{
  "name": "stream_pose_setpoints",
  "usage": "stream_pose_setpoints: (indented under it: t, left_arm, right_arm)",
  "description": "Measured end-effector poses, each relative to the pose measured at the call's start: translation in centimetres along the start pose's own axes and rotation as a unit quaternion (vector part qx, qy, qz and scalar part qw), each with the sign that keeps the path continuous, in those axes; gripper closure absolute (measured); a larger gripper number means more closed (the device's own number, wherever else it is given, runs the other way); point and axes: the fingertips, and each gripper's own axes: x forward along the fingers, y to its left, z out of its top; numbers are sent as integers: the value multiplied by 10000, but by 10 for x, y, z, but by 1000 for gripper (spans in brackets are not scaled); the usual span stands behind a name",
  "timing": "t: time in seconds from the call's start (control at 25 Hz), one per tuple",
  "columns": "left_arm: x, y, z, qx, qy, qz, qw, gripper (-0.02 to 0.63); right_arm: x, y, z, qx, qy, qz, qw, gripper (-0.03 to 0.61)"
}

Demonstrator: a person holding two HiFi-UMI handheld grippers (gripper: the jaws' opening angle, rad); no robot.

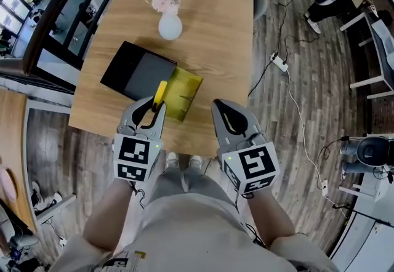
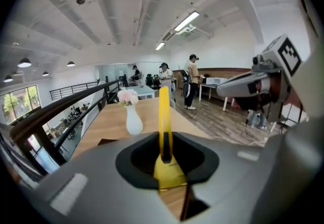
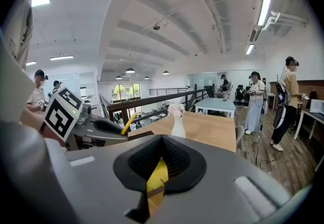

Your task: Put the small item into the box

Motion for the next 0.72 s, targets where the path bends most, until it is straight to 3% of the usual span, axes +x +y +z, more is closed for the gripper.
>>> stream_pose_setpoints:
  t: [0.24,0.52,0.72]
  left_arm:
    - [52,-12,-58,-281,750,-388,9960,543]
    - [94,-19,-85,-298,1100,-609,9916,543]
    - [121,-21,-105,-246,1417,-642,9875,542]
  right_arm:
    - [18,-6,-20,105,257,141,9995,578]
    - [41,-15,-51,218,584,193,9979,578]
    - [58,-22,-74,752,754,230,9941,578]
